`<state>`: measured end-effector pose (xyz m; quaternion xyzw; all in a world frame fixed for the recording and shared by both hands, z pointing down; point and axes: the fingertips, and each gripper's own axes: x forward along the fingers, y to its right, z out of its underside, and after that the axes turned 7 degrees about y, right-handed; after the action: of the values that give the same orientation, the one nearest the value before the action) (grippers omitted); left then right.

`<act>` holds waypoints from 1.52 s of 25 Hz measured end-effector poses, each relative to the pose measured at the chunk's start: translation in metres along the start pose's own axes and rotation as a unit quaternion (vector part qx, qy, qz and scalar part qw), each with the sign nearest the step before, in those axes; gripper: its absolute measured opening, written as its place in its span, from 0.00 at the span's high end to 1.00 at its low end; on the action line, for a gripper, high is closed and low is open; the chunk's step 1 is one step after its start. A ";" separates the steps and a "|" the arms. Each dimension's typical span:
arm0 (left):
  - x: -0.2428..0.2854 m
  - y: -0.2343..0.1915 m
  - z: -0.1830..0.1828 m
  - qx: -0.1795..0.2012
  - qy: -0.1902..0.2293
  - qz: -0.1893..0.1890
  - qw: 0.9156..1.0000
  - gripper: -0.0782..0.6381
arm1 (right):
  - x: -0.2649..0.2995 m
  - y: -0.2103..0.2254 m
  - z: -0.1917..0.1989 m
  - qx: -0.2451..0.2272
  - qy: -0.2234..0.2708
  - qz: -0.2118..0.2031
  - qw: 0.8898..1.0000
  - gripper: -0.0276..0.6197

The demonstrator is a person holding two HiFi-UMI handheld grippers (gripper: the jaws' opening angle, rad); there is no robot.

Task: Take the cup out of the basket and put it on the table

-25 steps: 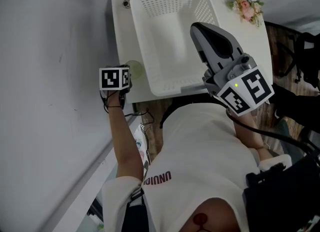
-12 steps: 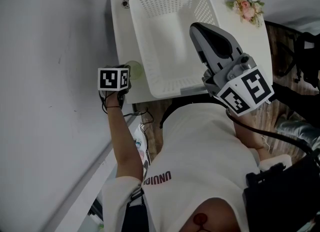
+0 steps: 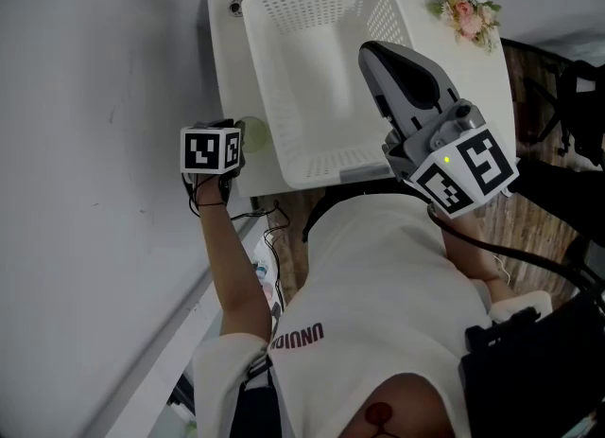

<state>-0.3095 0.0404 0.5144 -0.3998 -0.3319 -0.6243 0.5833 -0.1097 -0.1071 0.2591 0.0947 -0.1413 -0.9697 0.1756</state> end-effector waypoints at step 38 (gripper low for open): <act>-0.145 0.017 -0.102 0.039 0.388 -0.133 0.911 0.87 | -0.001 -0.016 0.002 -0.005 -0.009 -0.038 0.999 0.93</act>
<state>-0.3041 0.0162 0.3385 -0.0553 -0.1538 -0.7886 0.5928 -0.1143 -0.0921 0.2560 0.0900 -0.1347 -0.9771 0.1379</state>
